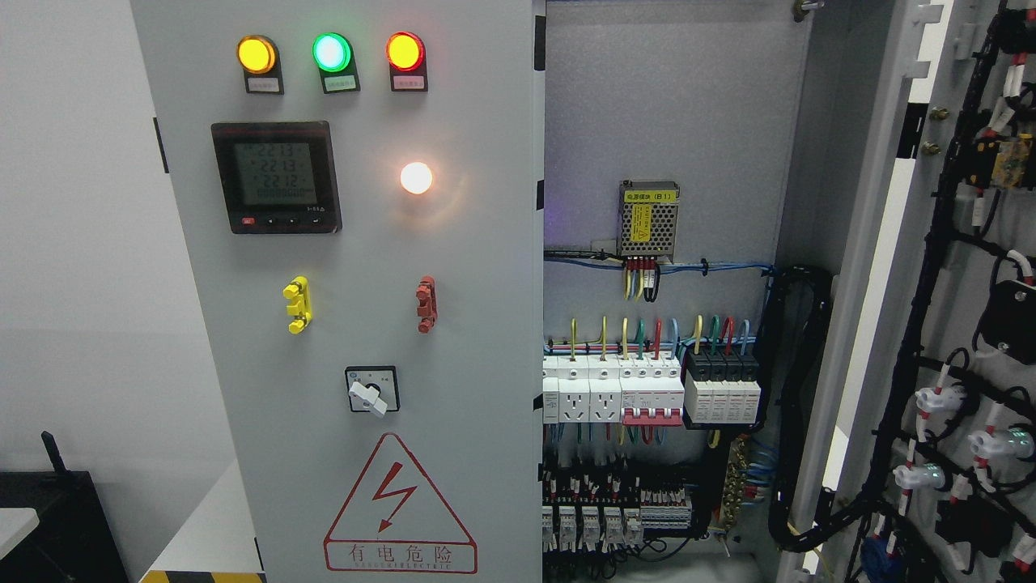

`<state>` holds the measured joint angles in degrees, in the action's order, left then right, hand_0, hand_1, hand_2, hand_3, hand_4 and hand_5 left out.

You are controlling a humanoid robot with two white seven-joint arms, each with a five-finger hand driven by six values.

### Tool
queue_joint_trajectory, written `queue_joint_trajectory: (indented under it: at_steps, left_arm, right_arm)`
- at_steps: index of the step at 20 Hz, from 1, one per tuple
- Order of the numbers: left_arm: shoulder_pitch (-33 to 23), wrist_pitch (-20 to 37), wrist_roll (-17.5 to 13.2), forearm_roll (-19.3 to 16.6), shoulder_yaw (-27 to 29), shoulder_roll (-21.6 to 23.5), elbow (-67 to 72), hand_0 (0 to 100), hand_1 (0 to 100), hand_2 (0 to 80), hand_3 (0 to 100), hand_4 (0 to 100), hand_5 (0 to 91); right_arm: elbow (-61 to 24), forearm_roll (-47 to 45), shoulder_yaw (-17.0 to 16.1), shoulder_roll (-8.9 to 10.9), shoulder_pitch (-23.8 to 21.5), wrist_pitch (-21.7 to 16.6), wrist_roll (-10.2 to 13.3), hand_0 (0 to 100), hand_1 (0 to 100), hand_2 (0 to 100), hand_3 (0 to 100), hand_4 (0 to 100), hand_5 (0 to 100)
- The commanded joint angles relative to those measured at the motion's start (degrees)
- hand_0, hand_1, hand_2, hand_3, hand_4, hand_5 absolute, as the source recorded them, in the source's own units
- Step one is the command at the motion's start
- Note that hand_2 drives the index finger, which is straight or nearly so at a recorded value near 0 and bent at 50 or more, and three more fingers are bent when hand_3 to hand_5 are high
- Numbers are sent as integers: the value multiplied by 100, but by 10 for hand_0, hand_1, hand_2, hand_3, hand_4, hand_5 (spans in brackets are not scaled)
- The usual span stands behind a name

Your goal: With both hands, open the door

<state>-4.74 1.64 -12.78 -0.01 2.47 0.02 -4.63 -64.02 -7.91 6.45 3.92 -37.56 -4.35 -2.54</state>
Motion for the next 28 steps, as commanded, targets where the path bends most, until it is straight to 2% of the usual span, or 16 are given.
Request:
queue_joint_trajectory:
  at_steps: [1,4,7,10,13,16,19,25,27,28]
  left_arm:
    - [61,3,-13,133,26,-196,-64,0,0,0,0,0,0]
    - [70,-6,-14,133,26,-205,-65,0,0,0,0,0,0]
    - [70,3,-14,133,26,-213,-64,0,0,0,0,0,0]
    - [70,3,-14,133,26,-213,-56,0,0,0,0,0,0]
    - [70,3,-14,133,26,-213,-56,0,0,0,0,0,0]
    - [70,-6,-14,133,26,-213,-56,0,0,0,0,0,0]
    - [70,-6,-14,133,26,-213,-56,0,0,0,0,0,0]
    - [70,-6,-14,133,26,-213,-56,0,0,0,0,0,0]
    - [70,-6,-22,133,26,-213,-56,0,0,0,0,0,0]
    - [70,-6,-22,133,26,-213,-56,0,0,0,0,0,0]
  right_arm:
    - [-3167,-17,-56,680,-1155,-416,-9,382,0,0,0,0,0]
    - [-3783,-17,-12,829,-1639,-627,-9,382,0,0,0,0,0]
    - [-4031,-26,224,970,-1912,-1127,-18,382,0,0,0,0,0]
    - [-4049,-35,514,1260,-1913,-1524,-9,382,0,0,0,0,0]
    - [-4145,-35,673,1322,-1851,-1753,-18,382,0,0,0,0,0]
    - [-4312,-35,919,1620,-1834,-1928,-18,382,0,0,0,0,0]
    - [-4330,-35,1113,1665,-1624,-1938,-18,382,0,0,0,0,0]
    - [-4330,-35,1174,1603,-1000,-1946,-10,381,0,0,0,0,0]
    - [-4330,-35,1166,1534,-824,-1990,-9,381,0,0,0,0,0]
    - [-4330,-35,1131,1429,-719,-1999,-9,381,0,0,0,0,0]
